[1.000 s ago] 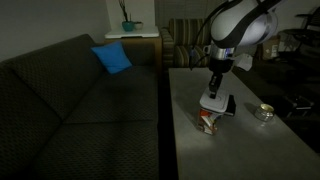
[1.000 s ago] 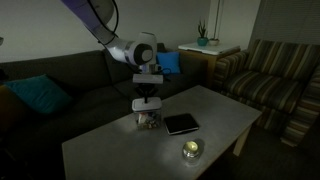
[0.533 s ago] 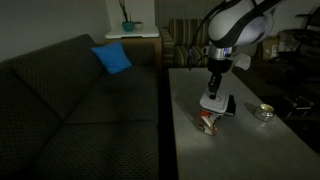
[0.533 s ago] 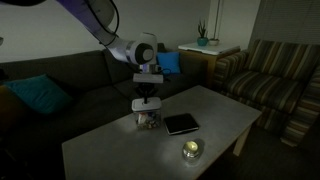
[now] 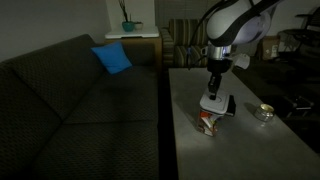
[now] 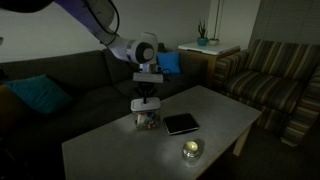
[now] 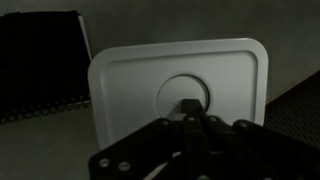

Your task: Take the lid off the storage container and put it on the table

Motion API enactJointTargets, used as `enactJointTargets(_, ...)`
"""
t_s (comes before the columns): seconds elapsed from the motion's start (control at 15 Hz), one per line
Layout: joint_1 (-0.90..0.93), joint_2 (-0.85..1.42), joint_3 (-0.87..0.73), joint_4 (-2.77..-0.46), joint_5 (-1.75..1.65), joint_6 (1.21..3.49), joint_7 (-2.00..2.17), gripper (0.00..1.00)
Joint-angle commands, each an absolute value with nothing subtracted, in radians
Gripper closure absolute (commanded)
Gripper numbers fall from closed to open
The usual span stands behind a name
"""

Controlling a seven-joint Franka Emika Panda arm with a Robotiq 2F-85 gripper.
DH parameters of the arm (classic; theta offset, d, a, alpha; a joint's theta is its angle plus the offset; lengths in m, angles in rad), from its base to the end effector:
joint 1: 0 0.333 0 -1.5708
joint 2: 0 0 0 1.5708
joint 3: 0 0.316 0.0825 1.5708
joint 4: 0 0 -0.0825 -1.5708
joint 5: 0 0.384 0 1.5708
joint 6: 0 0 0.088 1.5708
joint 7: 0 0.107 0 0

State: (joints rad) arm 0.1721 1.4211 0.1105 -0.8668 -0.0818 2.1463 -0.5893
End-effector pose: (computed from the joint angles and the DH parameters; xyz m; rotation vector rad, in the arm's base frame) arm 0.7213 0.1722 -0.0075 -2.8021 -1.2428 0.1938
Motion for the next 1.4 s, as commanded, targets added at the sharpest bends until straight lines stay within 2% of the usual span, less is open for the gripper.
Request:
enactJointTargets(0.0,0.173,1.426,0.122,-0.86,-0.081,2.099,-0.623,1.0)
enactJointTargets(0.73,0.17,1.359,0.101,-0.889,-0.092,2.09,-0.631,1.0)
enactJointTargets(0.8,0.171,1.361,0.1,-0.887,-0.091,2.087,-0.627,0.95)
enactJointTargets(0.87,0.171,1.361,0.101,-0.887,-0.091,2.084,-0.629,0.73)
enactJointTargets(1.0,0.174,1.357,0.098,-0.89,-0.093,2.089,-0.623,0.69)
enactJointTargets(1.33,0.178,1.347,0.084,-0.901,-0.1,2.106,-0.609,0.36)
